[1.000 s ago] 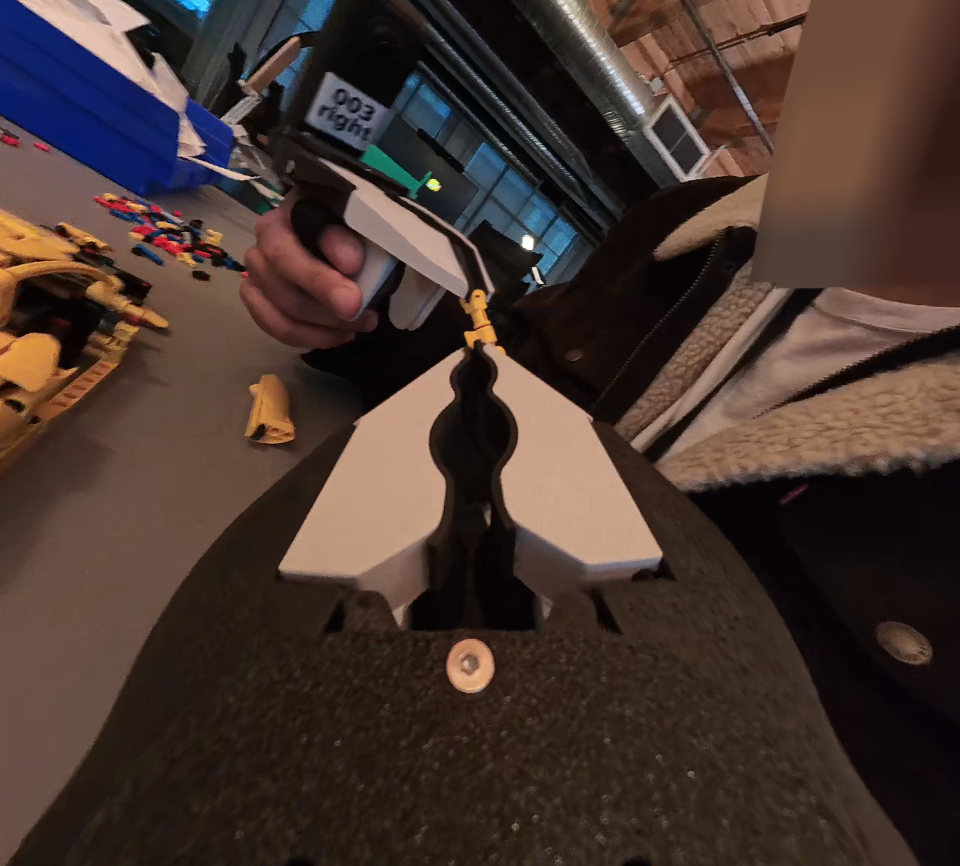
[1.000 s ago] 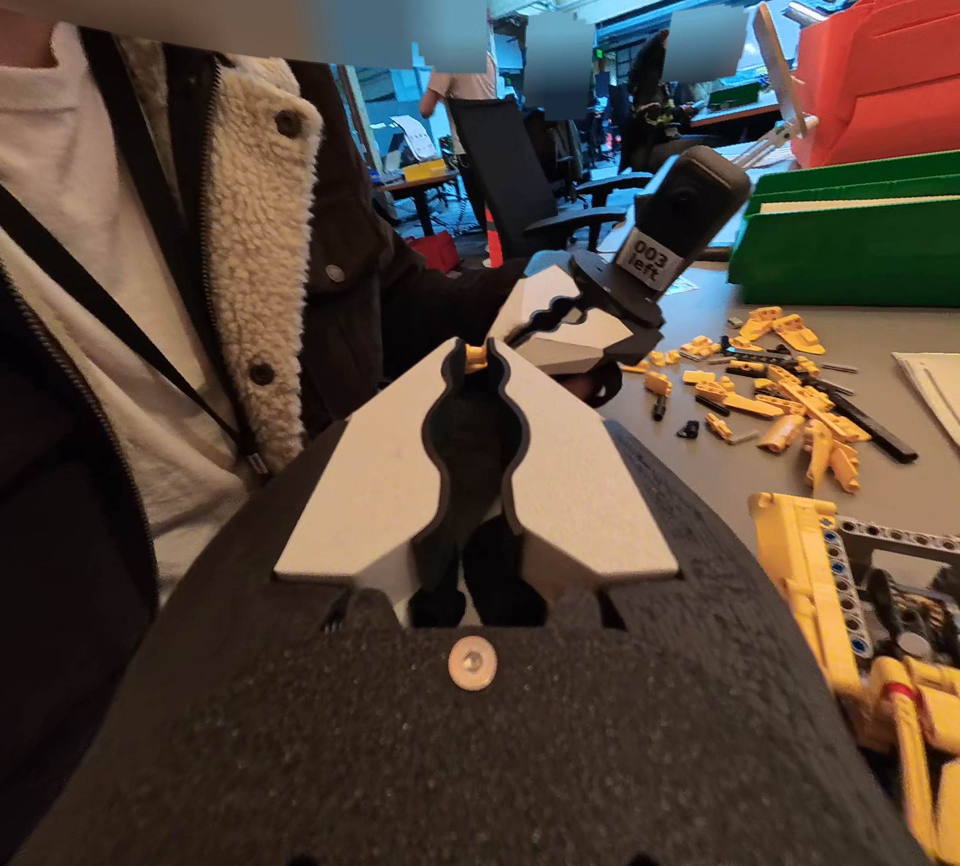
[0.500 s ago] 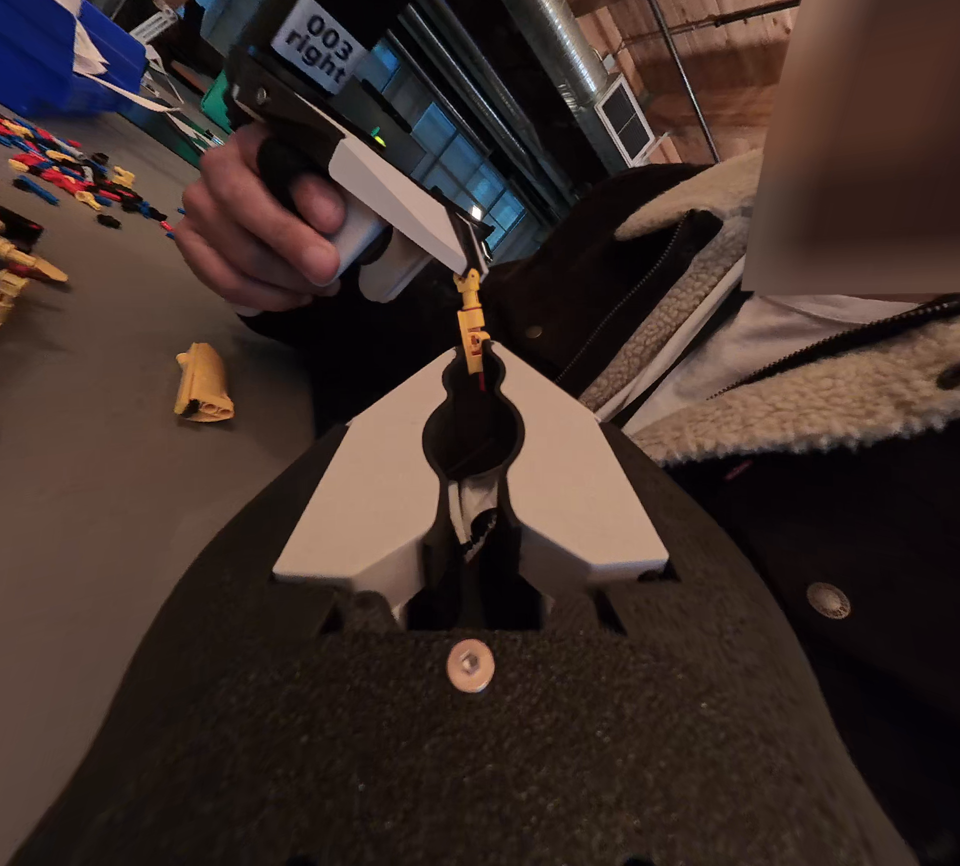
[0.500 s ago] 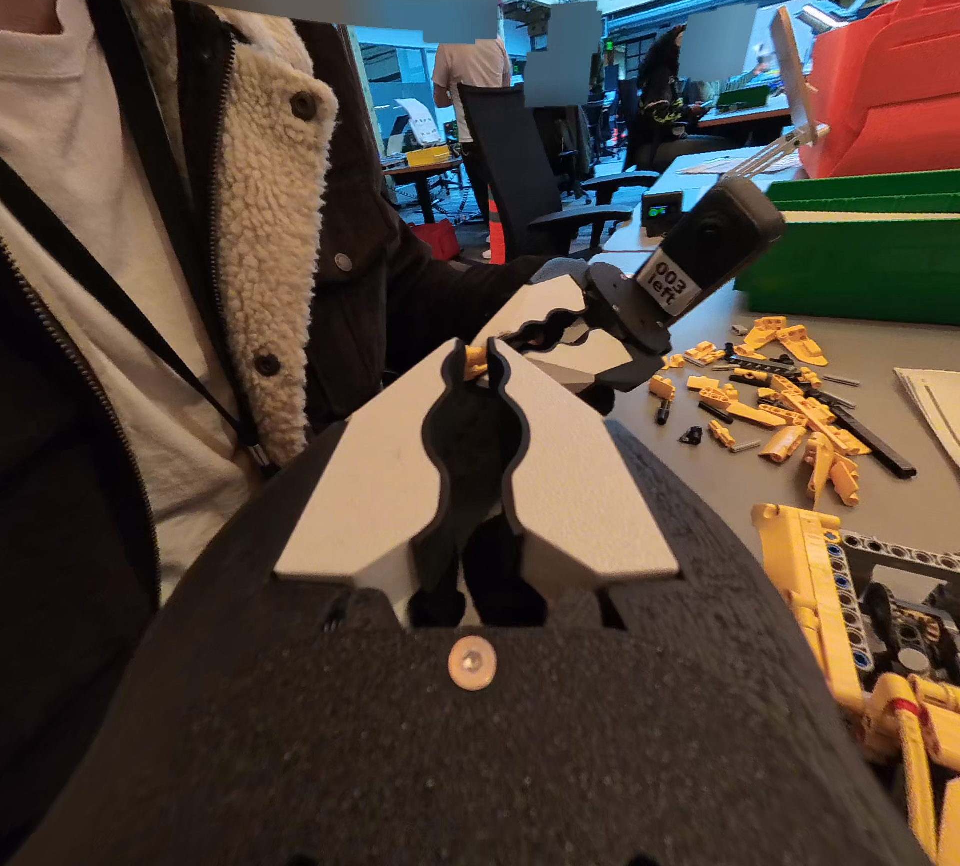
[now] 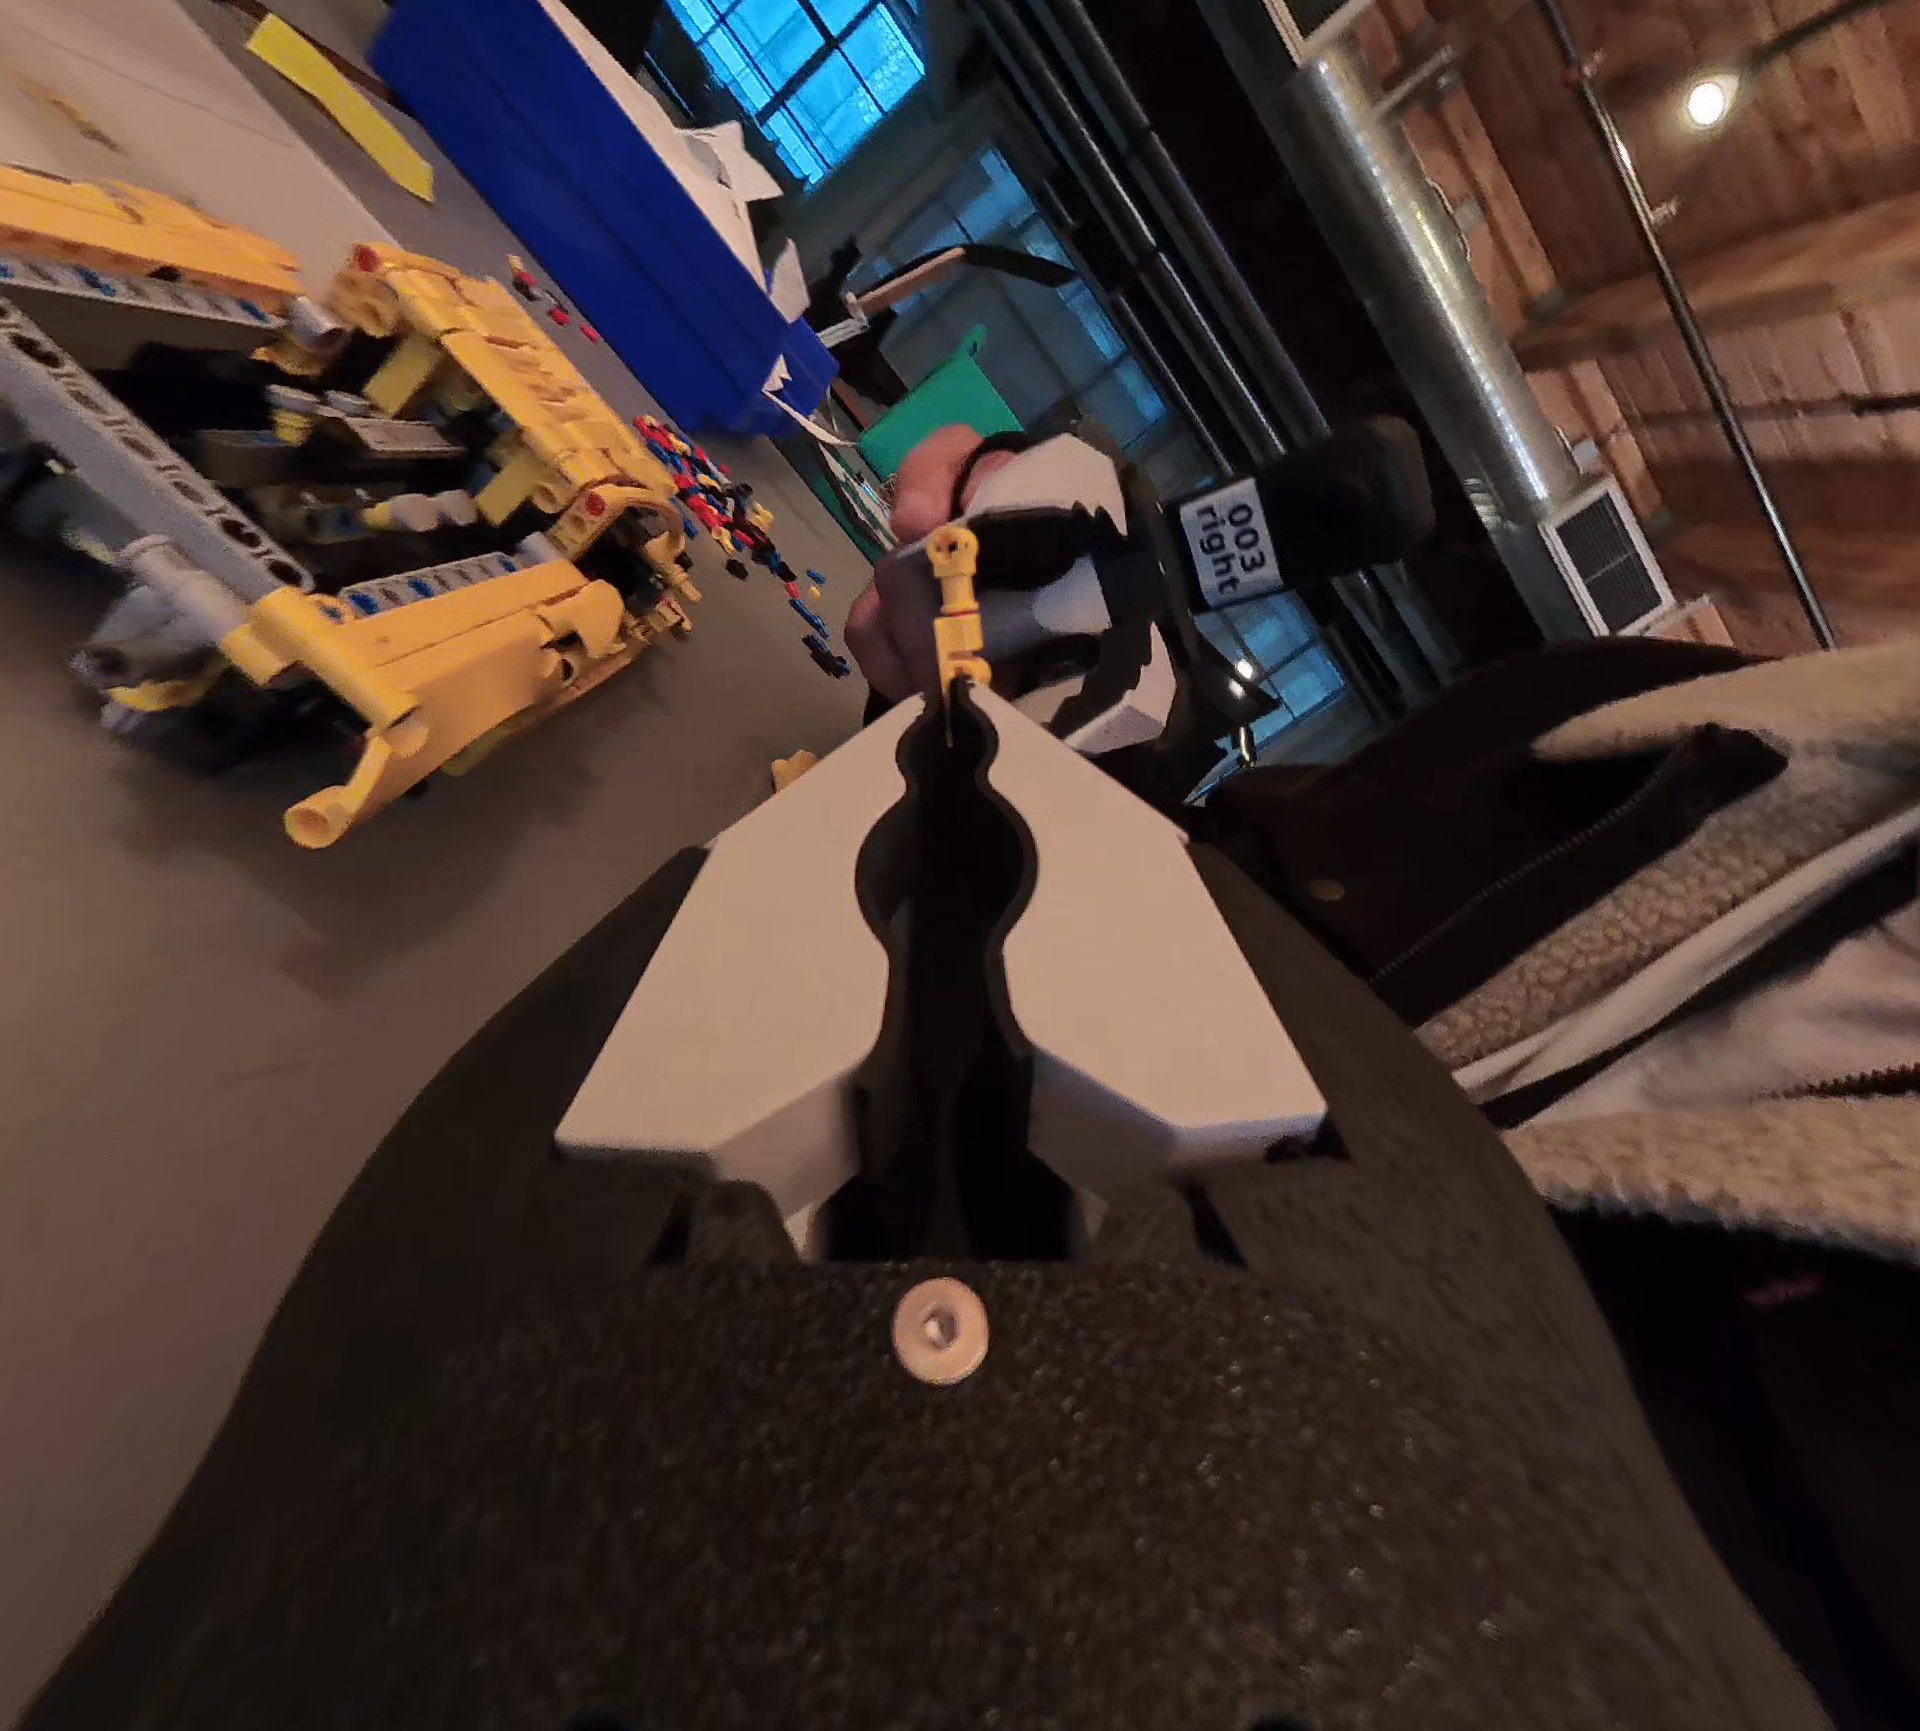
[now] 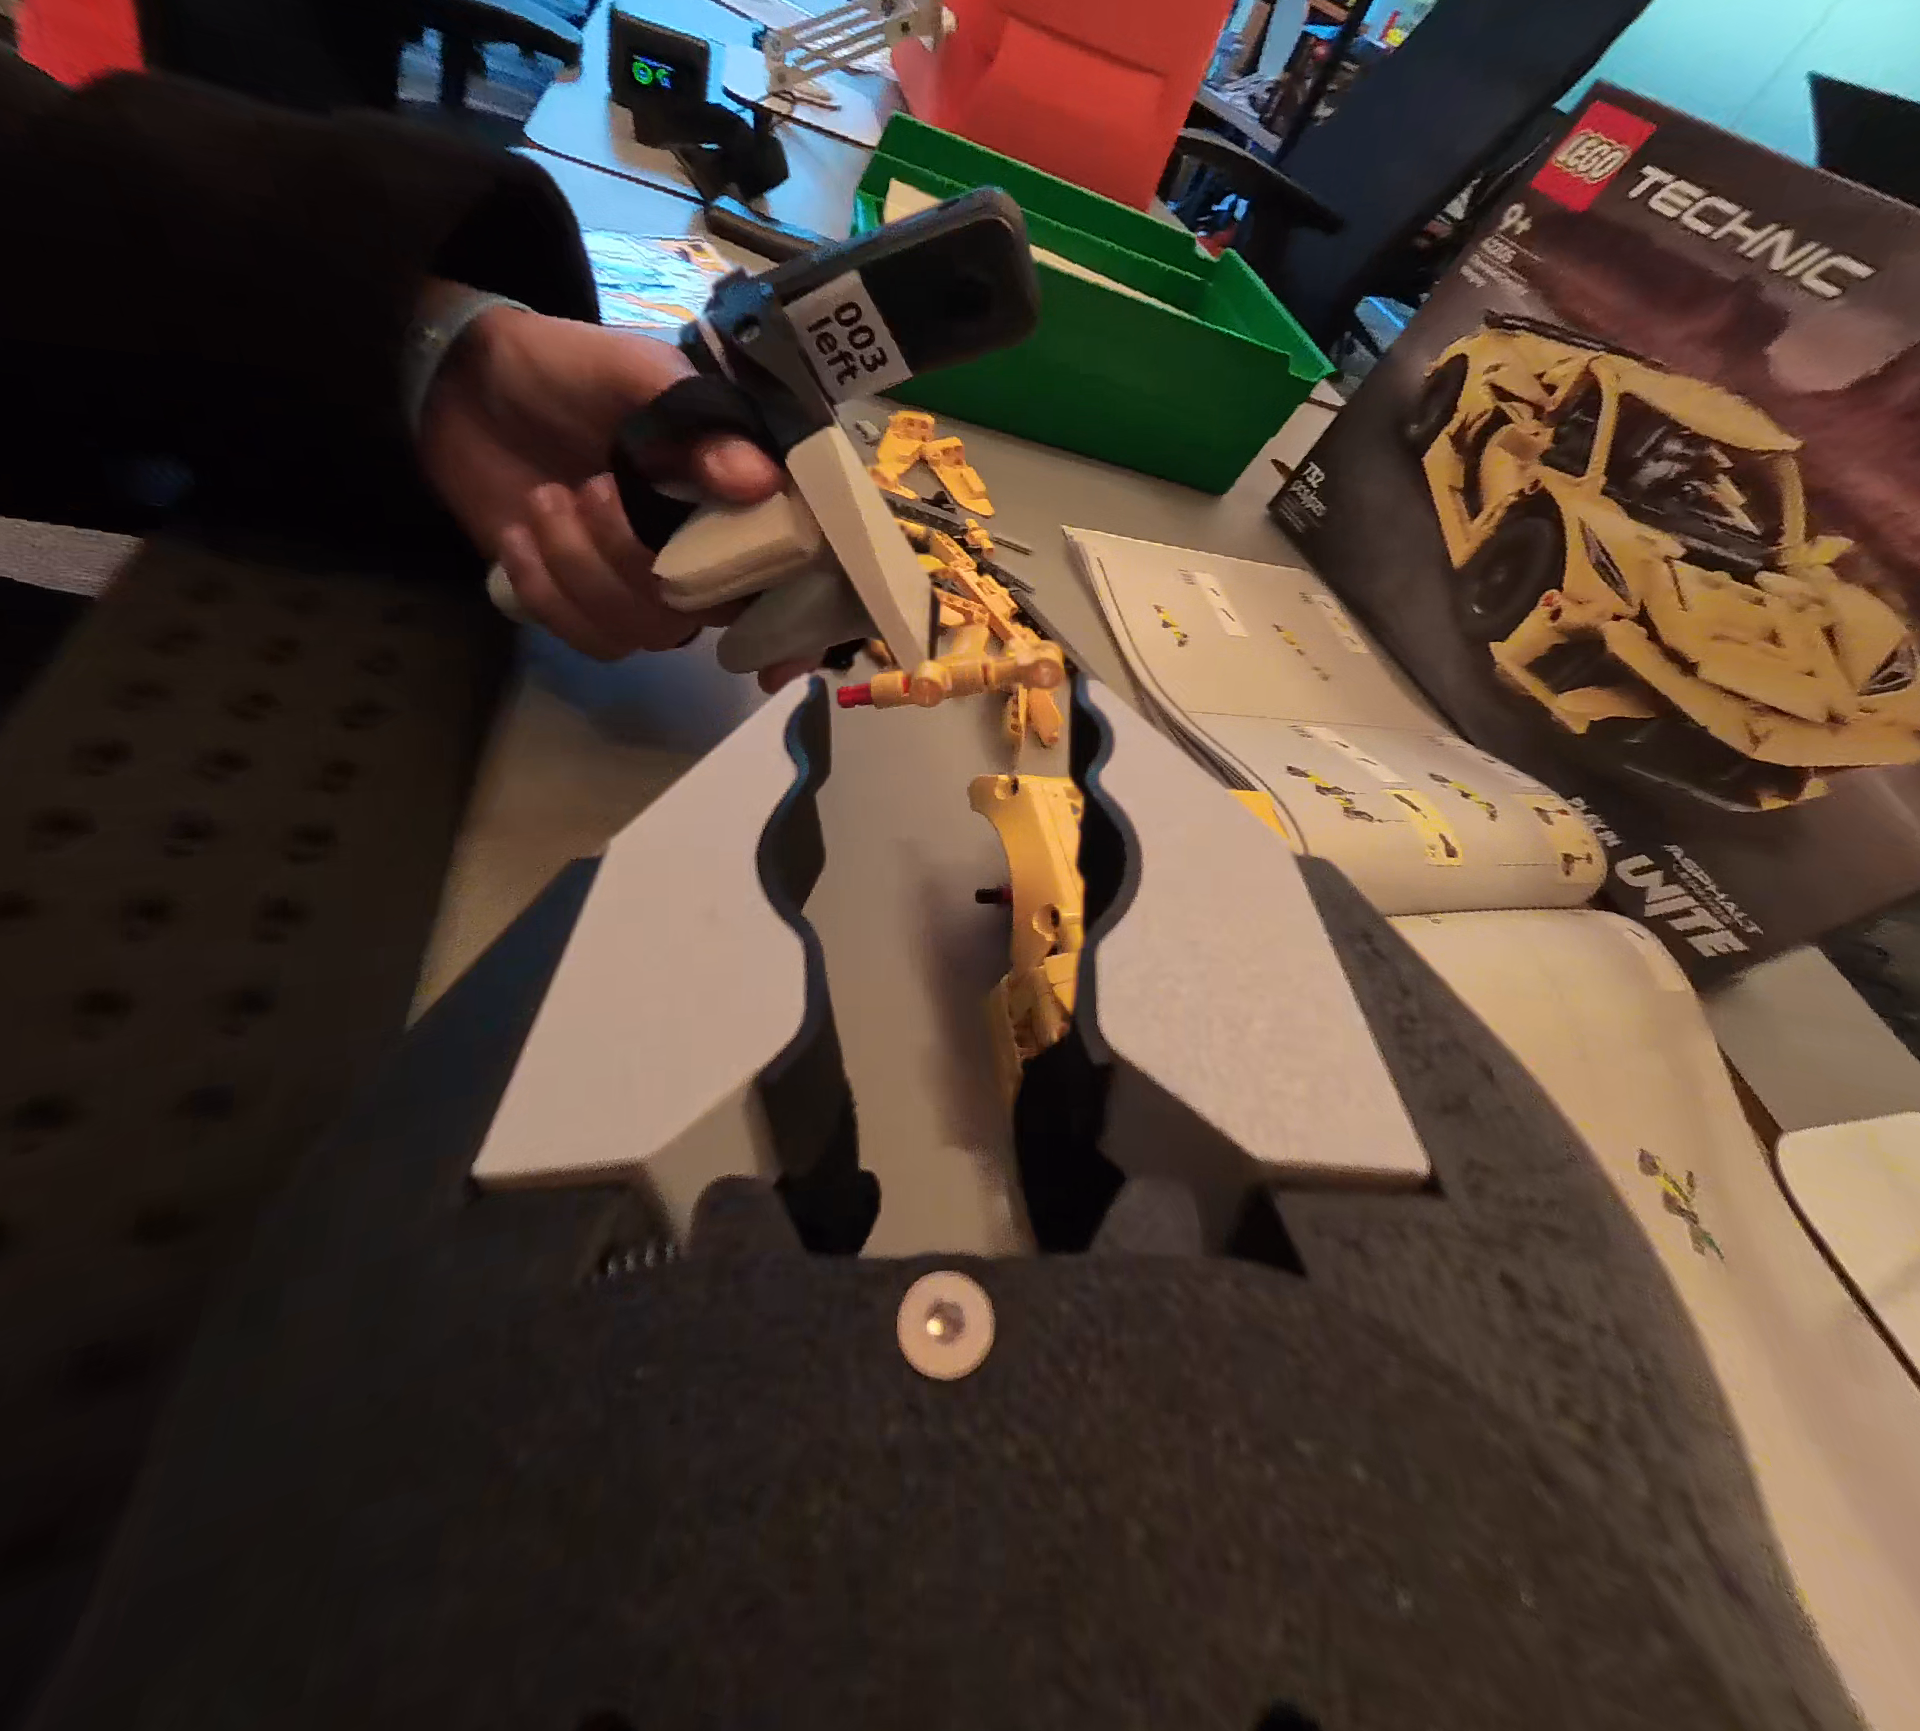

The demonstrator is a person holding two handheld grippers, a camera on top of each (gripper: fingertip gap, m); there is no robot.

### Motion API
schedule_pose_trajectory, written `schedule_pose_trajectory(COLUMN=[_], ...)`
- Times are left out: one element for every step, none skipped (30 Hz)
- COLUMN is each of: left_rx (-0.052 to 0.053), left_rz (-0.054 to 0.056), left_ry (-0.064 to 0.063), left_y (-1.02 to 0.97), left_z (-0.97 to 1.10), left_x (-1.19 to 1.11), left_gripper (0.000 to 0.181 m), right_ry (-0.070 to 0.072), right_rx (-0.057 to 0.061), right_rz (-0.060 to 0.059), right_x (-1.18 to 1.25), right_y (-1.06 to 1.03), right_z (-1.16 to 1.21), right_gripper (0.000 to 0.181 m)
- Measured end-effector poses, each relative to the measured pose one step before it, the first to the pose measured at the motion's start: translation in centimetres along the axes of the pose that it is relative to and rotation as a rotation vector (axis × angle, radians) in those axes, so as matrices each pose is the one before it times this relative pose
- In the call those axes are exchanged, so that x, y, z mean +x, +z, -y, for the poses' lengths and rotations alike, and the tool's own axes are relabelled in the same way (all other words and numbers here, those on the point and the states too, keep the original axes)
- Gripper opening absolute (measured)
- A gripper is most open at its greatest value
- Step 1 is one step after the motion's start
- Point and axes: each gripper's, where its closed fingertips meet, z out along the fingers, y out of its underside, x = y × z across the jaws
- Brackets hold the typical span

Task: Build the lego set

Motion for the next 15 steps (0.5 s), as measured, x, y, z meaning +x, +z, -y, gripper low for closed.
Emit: schedule_pose_trajectory(left_rx=[0.0005,-0.0049,-0.0082,-0.0103,-0.0106,-0.0093,-0.0067,-0.0013,-0.0030,-0.0046,-0.0032,-0.0039,-0.0036,-0.0034,-0.0026], left_rz=[-0.0048,-0.0070,-0.0022,-0.0043,-0.0072,-0.0030,-0.0007,-0.0030,-0.0019,0.0015,-0.0009,-0.0030,0.0006,0.0042,0.0044], left_ry=[-0.0194,-0.0160,-0.0069,-0.0026,-0.0030,-0.0028,-0.0033,-0.0052,-0.0049,-0.0030,-0.0014,0.0004,0.0013,0.0004,-0.0016], left_y=[-0.018,0.047,0.065,0.099,0.104,0.090,0.052,0.004,0.001,0.024,0.020,0.021,0.034,0.015,0.002], left_z=[-0.027,-0.116,-0.158,-0.179,-0.187,-0.178,-0.125,-0.025,-0.056,-0.095,-0.048,-0.064,-0.058,-0.058,-0.049], left_x=[-0.083,-0.019,-0.023,0.048,0.105,0.032,-0.023,0.008,-0.018,-0.048,0.005,0.050,0.002,-0.073,-0.093], left_gripper=[0.001,0.001,0.001,0.001,0.001,0.001,0.001,0.001,0.001,0.001,0.001,0.001,0.001,0.001,0.001], right_ry=[-0.0021,-0.0012,-0.0049,-0.0047,-0.0062,-0.0063,0.0008,0.0018,0.0008,0.0001,-0.0033,-0.0002,0.0024,0.0007,-0.0011], right_rx=[-0.0139,-0.0155,-0.0075,-0.0080,-0.0057,0.0007,0.0003,-0.0006,0.0018,-0.0035,-0.0022,0.0038,0.0007,-0.0058,-0.0055], right_rz=[-0.0089,-0.0054,-0.0024,0.0025,-0.0074,0.0037,0.0105,0.0095,0.0135,0.0104,0.0006,0.0046,0.0057,0.0040,0.0021], right_x=[0.107,0.096,0.045,-0.024,0.115,-0.078,-0.166,-0.153,-0.221,-0.181,-0.024,-0.072,-0.039,-0.029,-0.032], right_y=[0.202,0.196,0.143,0.131,0.080,0.019,0.022,0.010,0.016,0.016,-0.009,-0.044,-0.052,0.005,0.011], right_z=[-0.277,-0.310,-0.205,-0.179,-0.130,-0.003,0.005,-0.023,-0.018,-0.078,-0.048,0.044,0.013,-0.101,-0.100], right_gripper=[0.047,0.050,0.051,0.051,0.050,0.047,0.045,0.043,0.040,0.038,0.038,0.038,0.038,0.038,0.038])
